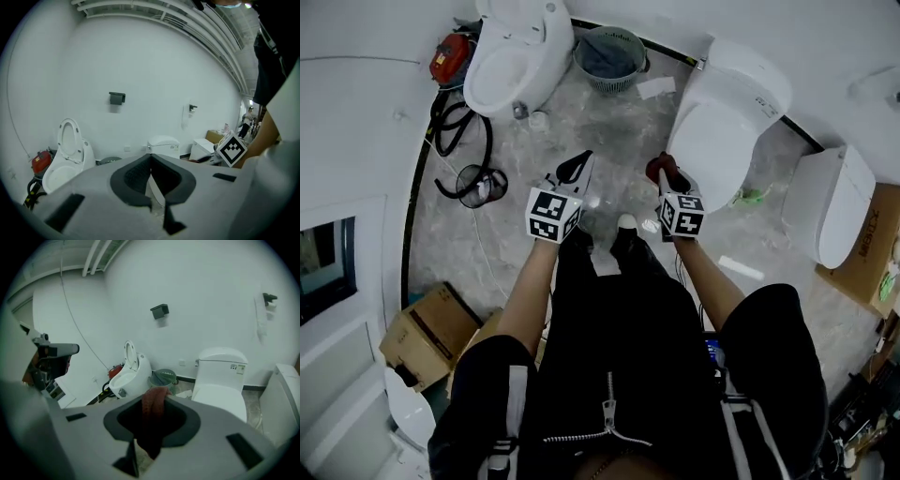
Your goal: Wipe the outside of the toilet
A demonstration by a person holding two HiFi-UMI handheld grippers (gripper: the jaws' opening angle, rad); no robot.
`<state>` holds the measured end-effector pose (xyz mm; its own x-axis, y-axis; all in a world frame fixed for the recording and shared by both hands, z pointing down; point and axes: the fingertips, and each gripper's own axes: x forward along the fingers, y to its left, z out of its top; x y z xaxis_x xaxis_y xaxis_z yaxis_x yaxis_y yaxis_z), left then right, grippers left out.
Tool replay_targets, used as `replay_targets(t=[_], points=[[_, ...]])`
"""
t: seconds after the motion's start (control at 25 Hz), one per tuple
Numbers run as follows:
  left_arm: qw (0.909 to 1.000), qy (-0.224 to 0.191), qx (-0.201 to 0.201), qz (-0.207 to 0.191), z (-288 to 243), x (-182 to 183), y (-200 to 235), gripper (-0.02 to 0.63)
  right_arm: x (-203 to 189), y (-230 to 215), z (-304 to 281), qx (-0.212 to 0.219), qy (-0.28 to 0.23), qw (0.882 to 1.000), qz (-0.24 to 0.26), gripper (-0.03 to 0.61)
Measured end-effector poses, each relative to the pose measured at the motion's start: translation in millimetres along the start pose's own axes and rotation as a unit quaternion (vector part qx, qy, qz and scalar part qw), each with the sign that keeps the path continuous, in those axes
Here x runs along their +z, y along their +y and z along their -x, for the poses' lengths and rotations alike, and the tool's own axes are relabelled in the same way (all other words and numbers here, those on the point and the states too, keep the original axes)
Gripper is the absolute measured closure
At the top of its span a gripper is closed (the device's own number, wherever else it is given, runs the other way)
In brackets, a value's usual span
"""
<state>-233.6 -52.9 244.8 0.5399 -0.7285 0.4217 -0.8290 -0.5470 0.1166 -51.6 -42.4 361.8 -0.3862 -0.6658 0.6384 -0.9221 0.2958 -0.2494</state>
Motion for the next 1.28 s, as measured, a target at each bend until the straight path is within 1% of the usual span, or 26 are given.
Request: replay_targets(t=[0.16,0.24,0.32,0.4,0.48,0.52,0.6,0.68,0.84,1.04,1.08,1.16,1.28], points=[[0.9977,0.003,-0.062,-0.029,-56.4,17.3,29.8,0.609,23.0,-13.1,-34.5,-0.042,-0.015,0.998,-0.044,0.495],[0.9943,0.01,-0.097,-0.043,-85.5,18.1,47.9,0.609,29.6,-17.5,-58.0,-0.068,-0.02,0.995,-0.067,0.495],[0.9884,0.022,-0.14,-0.055,-110.0,15.6,64.6,0.609,33.0,-18.9,-79.7,-0.1,-0.02,0.991,-0.09,0.495],[0.9779,0.037,-0.192,-0.075,-129.5,11.0,77.4,0.609,34.5,-17.9,-94.8,-0.137,-0.018,0.983,-0.123,0.495],[0.9636,0.053,-0.242,-0.101,-146.7,8.3,91.7,0.609,40.3,-14.4,-107.0,-0.172,-0.02,0.972,-0.157,0.495],[0.9565,0.061,-0.262,-0.113,-154.8,7.4,99.9,0.609,44.0,-12.9,-113.5,-0.188,-0.022,0.967,-0.171,0.495],[0.9452,0.072,-0.292,-0.127,-171.6,6.9,114.8,0.609,51.0,-13.4,-126.2,-0.215,-0.027,0.956,-0.196,0.495],[0.9361,0.081,-0.315,-0.133,-186.9,2.1,124.8,0.609,52.4,-14.4,-136.5,-0.238,-0.032,0.945,-0.223,0.495],[0.9197,0.082,-0.359,-0.137,-219.2,-6.1,130.2,0.609,46.1,-21.1,-162.0,-0.27,-0.035,0.925,-0.264,0.495],[0.9049,0.103,-0.389,-0.14,-265.1,-37.8,137.7,0.609,18.7,-42.4,-206.2,-0.291,-0.03,0.901,-0.32,0.495],[0.9026,0.105,-0.393,-0.142,-274.9,-44.5,138.0,0.609,11.8,-49.5,-214.3,-0.293,-0.028,0.897,-0.328,0.497],[0.8998,0.105,-0.398,-0.144,-296.8,-56.0,138.3,0.609,-0.6,-69.0,-231.5,-0.297,-0.022,0.894,-0.334,0.495],[0.8991,0.103,-0.402,-0.141,-333.0,-73.4,143.3,0.609,-19.5,-100.8,-263.2,-0.3,-0.016,0.891,-0.339,0.495]])
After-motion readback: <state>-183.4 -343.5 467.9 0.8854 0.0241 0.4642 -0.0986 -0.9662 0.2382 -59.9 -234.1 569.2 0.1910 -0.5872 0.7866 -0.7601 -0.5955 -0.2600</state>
